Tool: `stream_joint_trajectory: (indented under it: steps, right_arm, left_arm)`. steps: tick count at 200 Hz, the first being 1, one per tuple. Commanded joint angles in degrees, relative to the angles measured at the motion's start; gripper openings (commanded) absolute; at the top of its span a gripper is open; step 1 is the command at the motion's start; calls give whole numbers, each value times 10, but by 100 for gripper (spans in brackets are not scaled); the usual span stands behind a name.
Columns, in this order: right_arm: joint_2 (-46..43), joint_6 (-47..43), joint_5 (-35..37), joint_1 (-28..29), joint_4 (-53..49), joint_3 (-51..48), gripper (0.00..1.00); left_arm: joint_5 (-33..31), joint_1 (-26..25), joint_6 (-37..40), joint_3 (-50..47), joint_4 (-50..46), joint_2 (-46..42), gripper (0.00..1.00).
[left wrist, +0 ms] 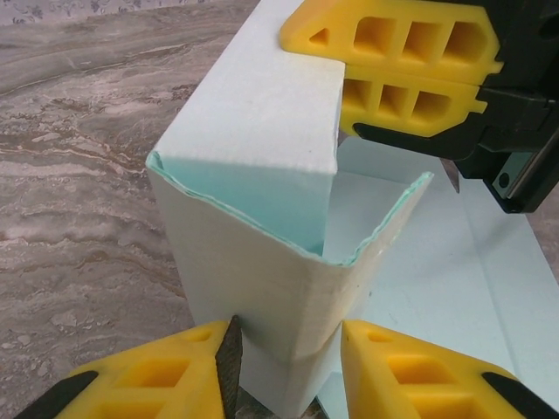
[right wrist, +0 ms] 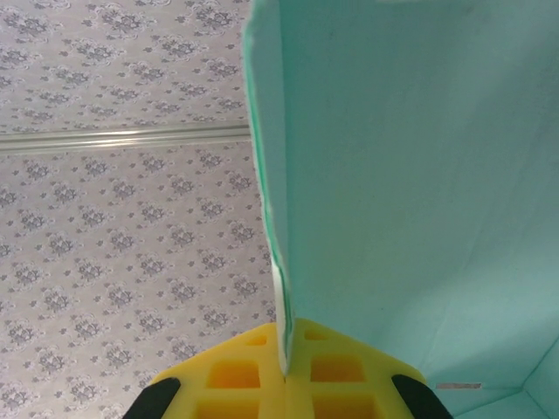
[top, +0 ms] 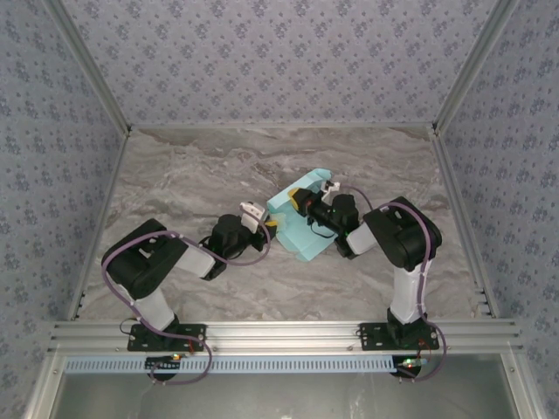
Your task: Fold the paper box
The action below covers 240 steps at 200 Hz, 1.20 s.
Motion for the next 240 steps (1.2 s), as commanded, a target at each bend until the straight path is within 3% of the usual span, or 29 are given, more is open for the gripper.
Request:
stream_joint_trajectory:
  steps: [1, 51, 95, 125, 169, 206, 240]
  right_arm:
    - [8, 3, 15, 17, 16, 7, 0]
    - [-5, -9, 92, 49, 15, -20, 0]
    - [-15, -7, 116, 55, -4, -29, 0]
    - [-19, -7, 127, 66, -21, -26, 0]
    - [-23, -2, 149, 83, -48, -22, 0]
    - [-27, 4, 172, 93, -71, -22, 0]
    - [-20, 4, 190, 101, -77, -22, 0]
  left_arm:
    - [-33, -2, -2, 20, -21, 9, 36]
    - [-133, -14, -17, 55, -43, 28, 38]
    - [-231, -14, -19, 80, -76, 29, 43]
    - [-256, -14, -22, 95, -76, 41, 51]
    - [-283, -15, -17, 116, -86, 55, 53]
    - [-294, -15, -18, 131, -87, 67, 52]
    - [-325, -17, -28, 136, -90, 81, 38]
